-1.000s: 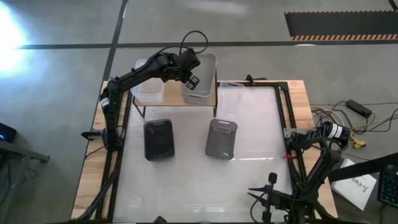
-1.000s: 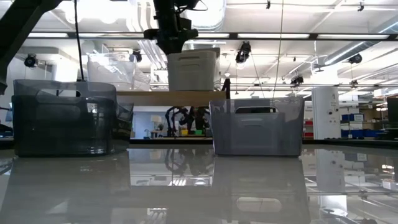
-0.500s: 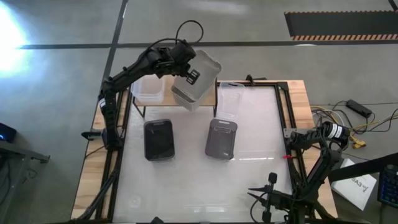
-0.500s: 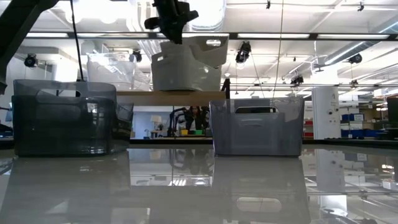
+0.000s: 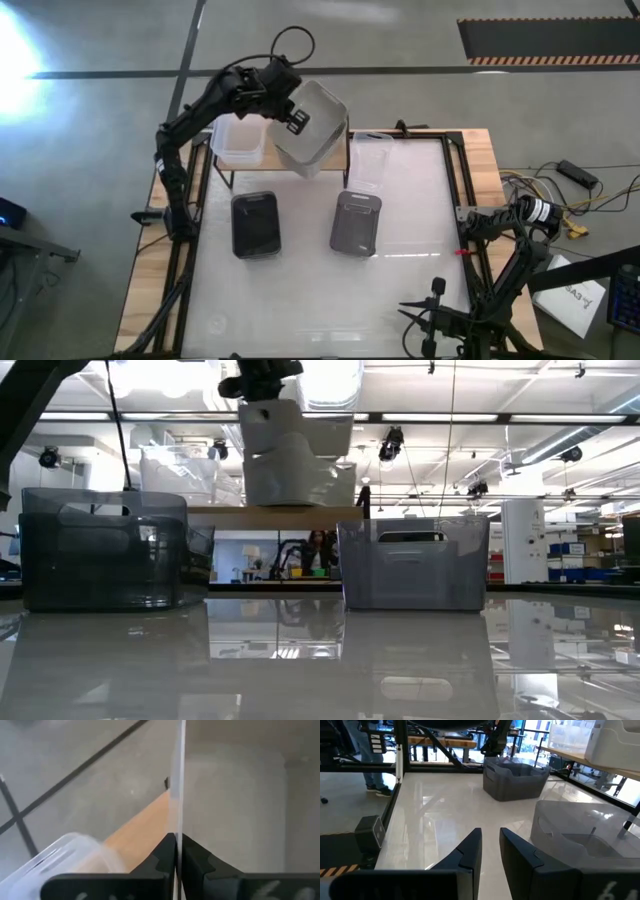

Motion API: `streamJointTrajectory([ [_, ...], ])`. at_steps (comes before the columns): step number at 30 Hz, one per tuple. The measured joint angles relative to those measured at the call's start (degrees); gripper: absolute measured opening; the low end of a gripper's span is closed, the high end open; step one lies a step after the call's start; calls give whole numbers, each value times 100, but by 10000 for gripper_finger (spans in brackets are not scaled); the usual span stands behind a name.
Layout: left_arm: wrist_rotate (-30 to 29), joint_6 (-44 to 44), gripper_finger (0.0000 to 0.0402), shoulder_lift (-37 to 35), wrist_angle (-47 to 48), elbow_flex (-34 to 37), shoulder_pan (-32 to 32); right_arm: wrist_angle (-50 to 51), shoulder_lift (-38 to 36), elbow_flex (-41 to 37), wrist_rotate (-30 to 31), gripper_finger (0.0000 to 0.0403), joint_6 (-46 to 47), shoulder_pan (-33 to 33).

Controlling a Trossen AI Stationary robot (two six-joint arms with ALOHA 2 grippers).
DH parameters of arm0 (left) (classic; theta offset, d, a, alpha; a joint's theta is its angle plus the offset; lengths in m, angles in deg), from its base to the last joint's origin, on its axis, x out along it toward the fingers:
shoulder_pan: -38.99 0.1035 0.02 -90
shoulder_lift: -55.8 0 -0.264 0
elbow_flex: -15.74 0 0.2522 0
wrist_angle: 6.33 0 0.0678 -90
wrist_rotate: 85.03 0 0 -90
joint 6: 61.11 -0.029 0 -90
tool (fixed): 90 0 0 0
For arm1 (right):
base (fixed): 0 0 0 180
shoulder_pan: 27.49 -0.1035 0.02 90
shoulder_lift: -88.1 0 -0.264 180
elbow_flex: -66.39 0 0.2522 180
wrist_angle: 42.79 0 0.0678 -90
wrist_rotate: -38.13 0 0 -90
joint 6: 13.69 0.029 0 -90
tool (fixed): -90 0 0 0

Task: Stack baskets on shelf by color
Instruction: Stack the gray bin on top of the gray bin on the shelf

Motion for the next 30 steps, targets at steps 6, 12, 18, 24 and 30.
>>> streamJointTrajectory([
  [6,451,15,0,91,292,27,114,-2,0,-2,0,61,0,0],
  [12,500,92,0,265,284,29,144,0,0,-2,0,61,8,0],
  [18,950,0,21,385,195,29,225,-2,0,-2,0,61,14,0],
  [24,1196,2,111,342,173,7,332,0,0,-4,-7,61,18,0],
  [30,1165,-509,155,-242,233,9,169,2,0,-7,-9,61,7,0],
])
